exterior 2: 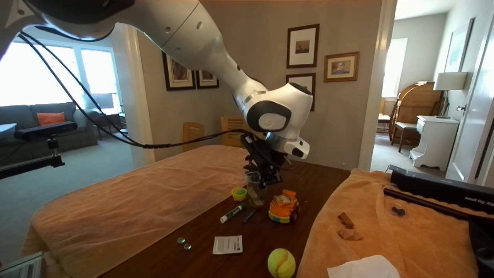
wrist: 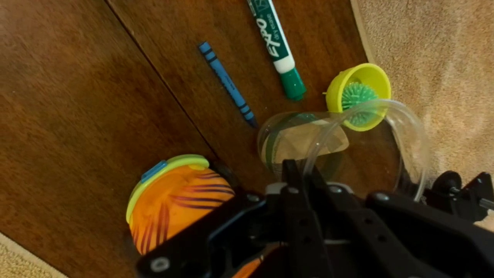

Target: Move the clear cup to the back of the table.

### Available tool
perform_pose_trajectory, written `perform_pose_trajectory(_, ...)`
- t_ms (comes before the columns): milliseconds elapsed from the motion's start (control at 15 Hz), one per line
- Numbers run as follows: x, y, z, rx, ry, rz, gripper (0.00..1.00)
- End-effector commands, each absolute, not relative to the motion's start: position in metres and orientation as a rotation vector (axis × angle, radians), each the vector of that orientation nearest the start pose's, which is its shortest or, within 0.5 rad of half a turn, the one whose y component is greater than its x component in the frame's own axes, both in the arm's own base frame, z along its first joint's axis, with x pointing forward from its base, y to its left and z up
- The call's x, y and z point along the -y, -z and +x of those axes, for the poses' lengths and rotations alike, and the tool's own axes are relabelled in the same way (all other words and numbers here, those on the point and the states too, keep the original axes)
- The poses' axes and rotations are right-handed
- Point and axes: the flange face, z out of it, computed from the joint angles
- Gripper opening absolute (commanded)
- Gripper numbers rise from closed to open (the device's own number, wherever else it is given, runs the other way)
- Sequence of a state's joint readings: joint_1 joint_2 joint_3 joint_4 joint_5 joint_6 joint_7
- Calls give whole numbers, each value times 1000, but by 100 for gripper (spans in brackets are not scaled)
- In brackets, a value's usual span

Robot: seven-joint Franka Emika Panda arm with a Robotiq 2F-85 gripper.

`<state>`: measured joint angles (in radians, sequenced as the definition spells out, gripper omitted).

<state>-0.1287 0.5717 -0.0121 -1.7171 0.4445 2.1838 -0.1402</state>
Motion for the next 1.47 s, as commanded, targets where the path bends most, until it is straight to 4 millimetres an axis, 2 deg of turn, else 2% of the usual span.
perform_pose_trajectory(0,78,-251,667,-415,-121,-2783,2)
perform_pose_trajectory(467,76,-249,671,-409,-149,-2798,2)
perform_pose_trajectory(533,76,-249,671,-408,-152,-2801,31)
perform_pose_trajectory(600,75,-249,671,-403,-153,-2801,32)
perform_pose_trajectory(867,73,-254,670,-379,-151,-2806,58)
perform_pose_trajectory(1067,67,-264,660,-365,-180,-2803,79)
perform_pose_trajectory(1200,64,-278,643,-362,-231,-2816,95)
perform_pose_trajectory(1267,63,-285,636,-341,-246,-2810,99)
perform_pose_trajectory(1400,62,-305,613,-294,-230,-2816,100)
